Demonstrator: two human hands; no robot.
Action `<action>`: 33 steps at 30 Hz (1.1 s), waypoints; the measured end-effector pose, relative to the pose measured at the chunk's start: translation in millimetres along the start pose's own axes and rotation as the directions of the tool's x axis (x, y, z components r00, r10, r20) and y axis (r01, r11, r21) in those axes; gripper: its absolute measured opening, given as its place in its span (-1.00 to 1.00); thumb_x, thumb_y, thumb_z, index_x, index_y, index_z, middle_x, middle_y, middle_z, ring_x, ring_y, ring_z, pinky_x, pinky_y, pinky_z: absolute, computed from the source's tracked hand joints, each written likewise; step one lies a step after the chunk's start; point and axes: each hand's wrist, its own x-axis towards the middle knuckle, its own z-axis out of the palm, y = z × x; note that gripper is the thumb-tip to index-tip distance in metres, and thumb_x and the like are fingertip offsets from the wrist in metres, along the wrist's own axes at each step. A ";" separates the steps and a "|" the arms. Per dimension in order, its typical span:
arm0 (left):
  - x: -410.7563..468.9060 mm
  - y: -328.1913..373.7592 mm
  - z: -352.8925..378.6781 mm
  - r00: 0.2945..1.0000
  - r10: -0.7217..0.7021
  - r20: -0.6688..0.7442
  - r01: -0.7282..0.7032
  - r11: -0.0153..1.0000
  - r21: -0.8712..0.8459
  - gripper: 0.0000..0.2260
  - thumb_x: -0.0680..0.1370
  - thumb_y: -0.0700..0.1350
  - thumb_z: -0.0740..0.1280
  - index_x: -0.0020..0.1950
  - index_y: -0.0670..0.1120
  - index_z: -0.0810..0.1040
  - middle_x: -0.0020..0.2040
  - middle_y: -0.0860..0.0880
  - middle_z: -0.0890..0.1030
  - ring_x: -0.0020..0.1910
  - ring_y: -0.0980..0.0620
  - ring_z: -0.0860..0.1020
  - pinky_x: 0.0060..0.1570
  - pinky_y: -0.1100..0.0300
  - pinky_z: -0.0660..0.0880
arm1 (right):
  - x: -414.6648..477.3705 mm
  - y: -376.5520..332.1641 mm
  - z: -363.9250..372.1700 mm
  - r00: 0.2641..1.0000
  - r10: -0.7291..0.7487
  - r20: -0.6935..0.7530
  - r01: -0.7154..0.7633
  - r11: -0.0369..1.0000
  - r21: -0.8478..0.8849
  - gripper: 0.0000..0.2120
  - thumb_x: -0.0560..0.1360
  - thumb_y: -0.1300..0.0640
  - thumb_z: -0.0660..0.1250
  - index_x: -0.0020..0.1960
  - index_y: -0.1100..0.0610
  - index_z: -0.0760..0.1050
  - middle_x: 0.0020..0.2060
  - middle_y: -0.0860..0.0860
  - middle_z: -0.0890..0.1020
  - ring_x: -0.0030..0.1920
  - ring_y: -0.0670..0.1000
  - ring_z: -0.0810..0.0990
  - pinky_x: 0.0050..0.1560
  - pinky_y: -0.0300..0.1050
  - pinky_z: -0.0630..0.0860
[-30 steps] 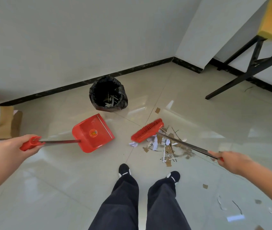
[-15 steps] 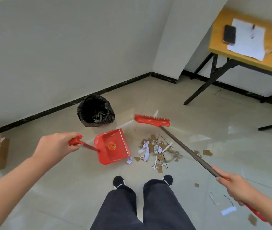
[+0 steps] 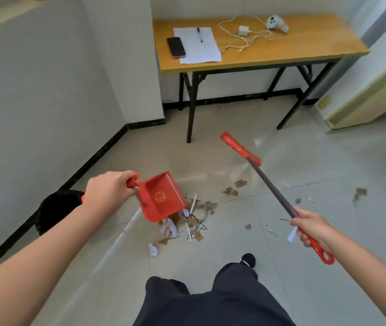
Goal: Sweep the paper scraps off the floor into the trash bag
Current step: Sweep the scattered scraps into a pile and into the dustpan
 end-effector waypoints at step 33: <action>218.5 692.8 90.5 0.785 0.606 0.126 -0.609 0.793 -0.020 -0.78 0.49 0.16 0.36 -0.06 0.02 0.56 -0.19 0.03 0.64 -0.13 -0.13 0.62 -0.31 0.18 0.36 | 224.7 73.3 -432.9 0.879 0.379 -0.287 -0.195 0.838 0.510 -0.60 0.51 0.34 0.04 0.25 0.10 0.45 -0.45 0.11 0.38 -0.54 -0.01 0.31 -0.57 -0.35 0.28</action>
